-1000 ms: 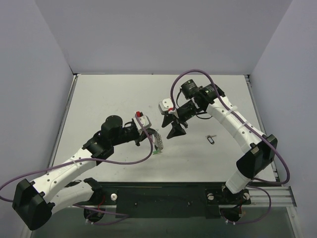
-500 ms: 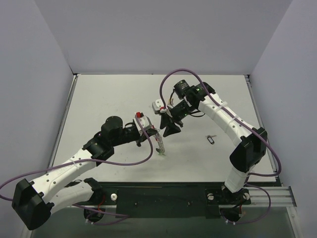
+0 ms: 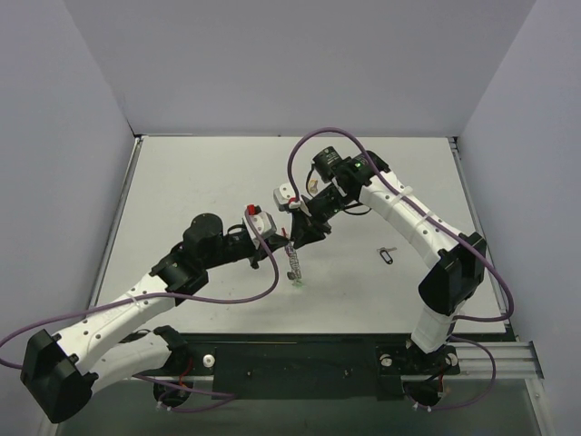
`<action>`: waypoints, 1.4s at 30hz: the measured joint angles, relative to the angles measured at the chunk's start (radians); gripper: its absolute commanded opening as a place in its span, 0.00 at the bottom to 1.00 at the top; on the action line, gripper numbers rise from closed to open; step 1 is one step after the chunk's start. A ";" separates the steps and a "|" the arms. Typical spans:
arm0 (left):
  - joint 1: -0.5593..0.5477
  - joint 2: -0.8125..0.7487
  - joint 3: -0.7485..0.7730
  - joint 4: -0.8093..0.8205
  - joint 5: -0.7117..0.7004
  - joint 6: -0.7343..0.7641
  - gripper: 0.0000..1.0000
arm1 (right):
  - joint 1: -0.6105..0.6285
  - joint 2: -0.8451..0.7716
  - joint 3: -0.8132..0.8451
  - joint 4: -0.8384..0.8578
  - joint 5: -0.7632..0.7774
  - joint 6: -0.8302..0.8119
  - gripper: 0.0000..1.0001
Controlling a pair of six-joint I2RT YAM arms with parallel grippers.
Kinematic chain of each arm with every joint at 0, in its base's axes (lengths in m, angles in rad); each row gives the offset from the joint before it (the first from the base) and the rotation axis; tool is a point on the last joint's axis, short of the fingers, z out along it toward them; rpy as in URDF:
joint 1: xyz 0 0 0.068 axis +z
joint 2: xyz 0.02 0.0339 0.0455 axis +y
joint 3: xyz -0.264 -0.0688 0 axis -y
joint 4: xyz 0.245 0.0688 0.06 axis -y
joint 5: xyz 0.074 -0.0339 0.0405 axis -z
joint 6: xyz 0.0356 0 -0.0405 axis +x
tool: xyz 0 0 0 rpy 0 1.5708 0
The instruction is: Put the keys on the keyring
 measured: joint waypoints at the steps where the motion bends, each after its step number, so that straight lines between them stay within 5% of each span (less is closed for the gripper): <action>1: 0.000 -0.001 -0.002 0.002 0.000 -0.003 0.00 | 0.000 0.000 0.000 0.000 0.000 0.000 0.14; 7: -0.002 -0.010 -0.011 0.013 0.007 -0.017 0.00 | 0.001 0.000 0.000 0.002 0.000 0.003 0.01; 20: -0.005 -0.032 -0.092 0.129 -0.002 -0.121 0.00 | 0.023 -0.007 0.000 0.006 0.054 0.084 0.00; 22: -0.005 -0.037 -0.110 0.159 -0.006 -0.149 0.17 | 0.028 -0.014 -0.005 0.016 0.071 0.111 0.00; 28: -0.006 -0.066 -0.174 0.229 -0.024 -0.221 0.44 | 0.046 -0.064 -0.077 0.077 0.103 0.235 0.00; 36: -0.005 -0.241 -0.317 0.332 -0.069 -0.279 0.57 | 0.060 -0.087 -0.117 0.111 0.167 0.362 0.00; 42: -0.005 -0.266 -0.400 0.473 -0.068 -0.330 0.57 | 0.084 -0.087 -0.102 0.079 0.238 0.401 0.00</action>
